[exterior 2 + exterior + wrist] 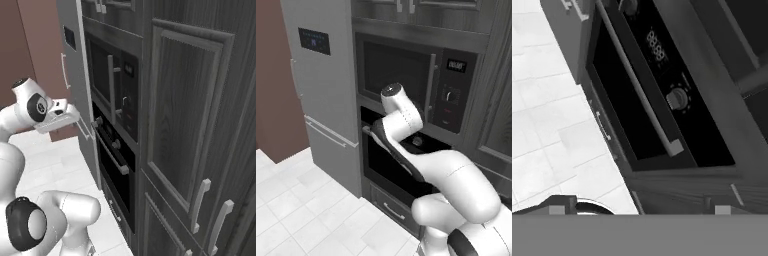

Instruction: Take the baked cake out of the oven and place it on the plate for cooling. Then close the oven door.

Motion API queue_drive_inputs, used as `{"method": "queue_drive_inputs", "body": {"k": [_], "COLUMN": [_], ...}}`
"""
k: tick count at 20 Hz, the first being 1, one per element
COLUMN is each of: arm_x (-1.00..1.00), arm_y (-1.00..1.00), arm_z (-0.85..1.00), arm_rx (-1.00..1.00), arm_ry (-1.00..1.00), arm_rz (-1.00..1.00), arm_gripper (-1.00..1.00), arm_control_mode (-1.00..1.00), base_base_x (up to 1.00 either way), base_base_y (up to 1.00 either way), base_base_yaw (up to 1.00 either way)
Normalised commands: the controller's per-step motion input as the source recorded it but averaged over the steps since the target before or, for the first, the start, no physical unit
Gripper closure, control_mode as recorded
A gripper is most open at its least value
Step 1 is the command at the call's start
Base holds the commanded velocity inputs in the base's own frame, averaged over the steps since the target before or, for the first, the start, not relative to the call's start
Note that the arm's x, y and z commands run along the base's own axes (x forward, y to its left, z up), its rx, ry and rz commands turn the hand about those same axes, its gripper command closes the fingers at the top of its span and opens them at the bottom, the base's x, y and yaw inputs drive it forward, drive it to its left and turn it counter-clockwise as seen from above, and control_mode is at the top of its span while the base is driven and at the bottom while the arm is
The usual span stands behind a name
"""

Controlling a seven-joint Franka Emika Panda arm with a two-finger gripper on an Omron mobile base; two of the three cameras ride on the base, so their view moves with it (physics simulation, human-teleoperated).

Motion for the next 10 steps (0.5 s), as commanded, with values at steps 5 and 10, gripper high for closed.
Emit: {"method": "queue_drive_inputs", "body": {"k": [5, 10], "arm_x": [0.4, 0.51], "arm_y": [0.08, 0.0], "arm_z": [-0.57, -0.56], "arm_rx": [-0.25, -0.22], "arm_ry": [0.0, 0.0], "arm_rz": [-0.01, -0.03], "arm_gripper": [-1.0, -1.0], "arm_control_mode": [-1.0, -1.0], "base_base_x": [0.0, 0.0], "base_base_y": [0.0, 0.0], "base_base_yaw": [0.0, 0.0]}}
